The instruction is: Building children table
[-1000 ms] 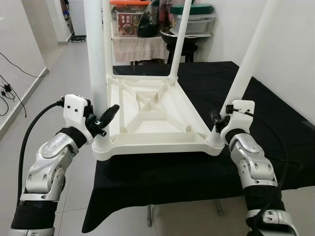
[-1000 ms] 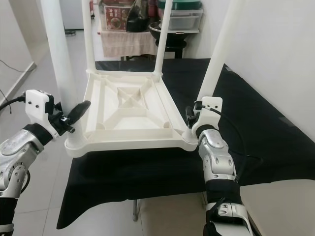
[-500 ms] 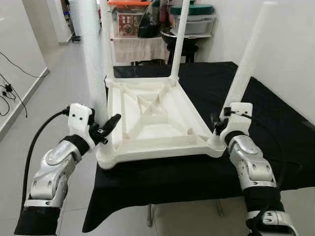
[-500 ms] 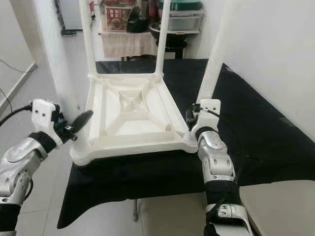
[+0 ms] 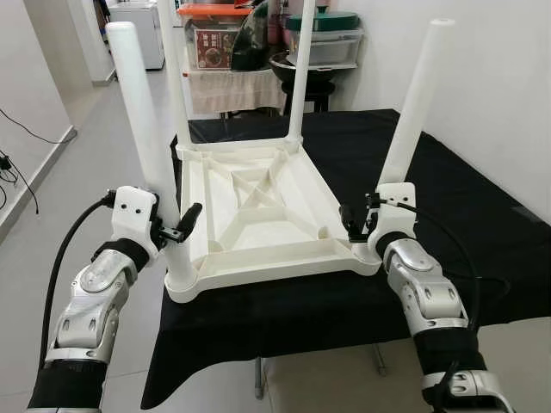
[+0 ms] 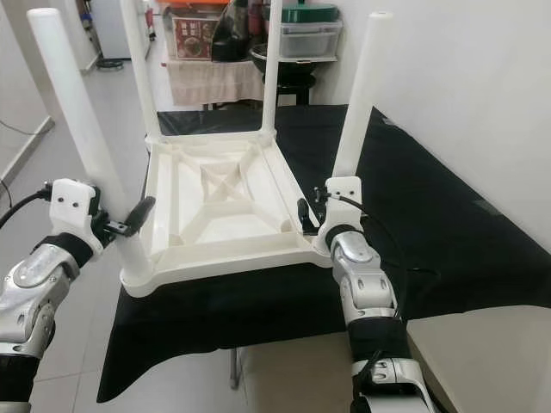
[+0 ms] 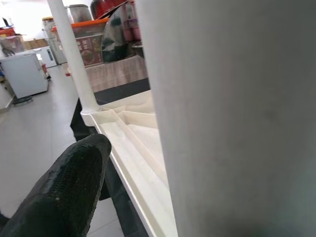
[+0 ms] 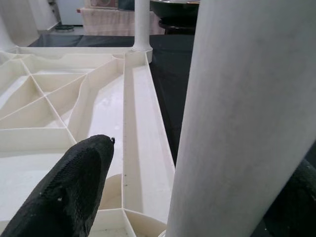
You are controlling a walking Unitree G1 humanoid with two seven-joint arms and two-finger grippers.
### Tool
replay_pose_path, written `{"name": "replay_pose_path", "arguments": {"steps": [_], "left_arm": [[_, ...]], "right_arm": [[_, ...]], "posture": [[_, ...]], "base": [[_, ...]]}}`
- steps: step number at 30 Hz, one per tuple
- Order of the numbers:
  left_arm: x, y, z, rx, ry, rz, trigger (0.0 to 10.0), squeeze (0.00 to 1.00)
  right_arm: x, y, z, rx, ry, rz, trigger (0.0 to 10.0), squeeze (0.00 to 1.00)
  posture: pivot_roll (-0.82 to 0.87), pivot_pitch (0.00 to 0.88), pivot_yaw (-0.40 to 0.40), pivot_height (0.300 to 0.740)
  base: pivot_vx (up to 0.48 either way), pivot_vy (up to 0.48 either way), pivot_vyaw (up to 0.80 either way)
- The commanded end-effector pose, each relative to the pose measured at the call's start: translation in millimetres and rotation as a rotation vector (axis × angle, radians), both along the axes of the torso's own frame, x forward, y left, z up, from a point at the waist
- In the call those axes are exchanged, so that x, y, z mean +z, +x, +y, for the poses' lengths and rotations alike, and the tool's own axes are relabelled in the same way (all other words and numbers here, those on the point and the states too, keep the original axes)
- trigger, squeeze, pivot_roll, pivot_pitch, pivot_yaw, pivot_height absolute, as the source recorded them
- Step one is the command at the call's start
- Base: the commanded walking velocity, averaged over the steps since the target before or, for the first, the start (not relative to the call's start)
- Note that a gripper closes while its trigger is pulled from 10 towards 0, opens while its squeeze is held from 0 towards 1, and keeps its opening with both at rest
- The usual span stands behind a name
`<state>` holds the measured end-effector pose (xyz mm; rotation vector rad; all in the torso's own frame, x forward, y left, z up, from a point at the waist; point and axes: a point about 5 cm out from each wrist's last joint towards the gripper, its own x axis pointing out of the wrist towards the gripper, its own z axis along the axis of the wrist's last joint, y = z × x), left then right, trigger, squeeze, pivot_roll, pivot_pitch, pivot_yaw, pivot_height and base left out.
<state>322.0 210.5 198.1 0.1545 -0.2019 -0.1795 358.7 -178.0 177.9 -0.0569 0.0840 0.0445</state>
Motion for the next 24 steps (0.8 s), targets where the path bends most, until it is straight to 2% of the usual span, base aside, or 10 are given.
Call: {"name": "replay_pose_path", "arguments": {"steps": [1, 4, 6, 8, 11, 14, 16, 18, 20, 24], "left_arm": [[2.3, 0.0, 0.8, 0.017, 0.003, -0.012, 10.0, 0.0], [-0.8, -2.8, -2.8, 0.011, 0.001, -0.007, 10.0, 0.0], [-15.1, -17.3, -14.7, -0.004, -0.019, 0.015, 10.0, 0.0], [-17.4, -19.9, -16.0, -0.003, -0.021, 0.018, 10.0, 0.0], [-22.4, -26.1, -15.9, 0.008, -0.032, 0.033, 10.0, 0.0], [-37.7, -45.0, -11.7, 0.048, -0.076, 0.081, 10.0, 0.0], [-40.8, -49.5, -11.2, 0.054, -0.091, 0.092, 10.0, 0.0], [-40.8, -49.5, -11.2, 0.054, -0.091, 0.092, 10.0, 0.0], [-44.3, -55.6, -10.2, 0.066, -0.086, 0.104, 10.0, 0.0], [-53.7, -75.8, -9.4, 0.095, -0.115, 0.142, 10.0, 0.0]], "right_arm": [[-3.8, -2.2, 6.8, 0.051, 0.001, 0.019, 10.0, 0.0], [-4.2, -2.8, 9.0, 0.079, 0.007, 0.018, 10.0, 0.0], [-10.1, -7.8, 12.2, 0.147, 0.014, 0.031, 10.0, 0.0], [-11.6, -8.8, 12.2, 0.155, 0.013, 0.035, 10.0, 0.0], [-15.1, -11.1, 9.6, 0.154, 0.009, 0.044, 10.0, 0.0], [-24.1, -18.0, -0.8, 0.127, -0.002, 0.07, 10.0, 0.0], [-25.4, -20.0, -2.5, 0.119, -0.003, 0.073, 10.0, 0.0], [-25.4, -20.0, -2.5, 0.119, -0.003, 0.073, 10.0, 0.0], [-28.0, -24.1, -2.6, 0.118, 0.0, 0.081, 10.0, 0.0], [-39.4, -42.8, 4.6, 0.161, 0.013, 0.117, 10.0, 0.0]], "posture": [[0.03, 0.0, -0.027, 0.74], [0.03, 0.0, -0.028, 0.74], [0.03, 0.0, -0.027, 0.74], [0.03, 0.0, -0.027, 0.74], [0.03, 0.0, -0.025, 0.74], [0.03, 0.003, -0.014, 0.74], [0.03, 0.003, -0.015, 0.74], [0.03, 0.003, -0.015, 0.74], [0.03, 0.006, -0.014, 0.74], [0.03, 0.009, -0.011, 0.74]], "base": [[0.0, 0.0, 0.0], [0.0, 0.0, 0.0], [0.0, 0.0, 0.0], [0.0, 0.0, 0.0], [0.0, 0.0, 0.0], [0.0, 0.0, 0.0], [0.0, 0.0, 0.0], [0.0, 0.0, 0.0], [0.0, 0.0, 0.0], [0.0, -0.307, 0.0]]}}
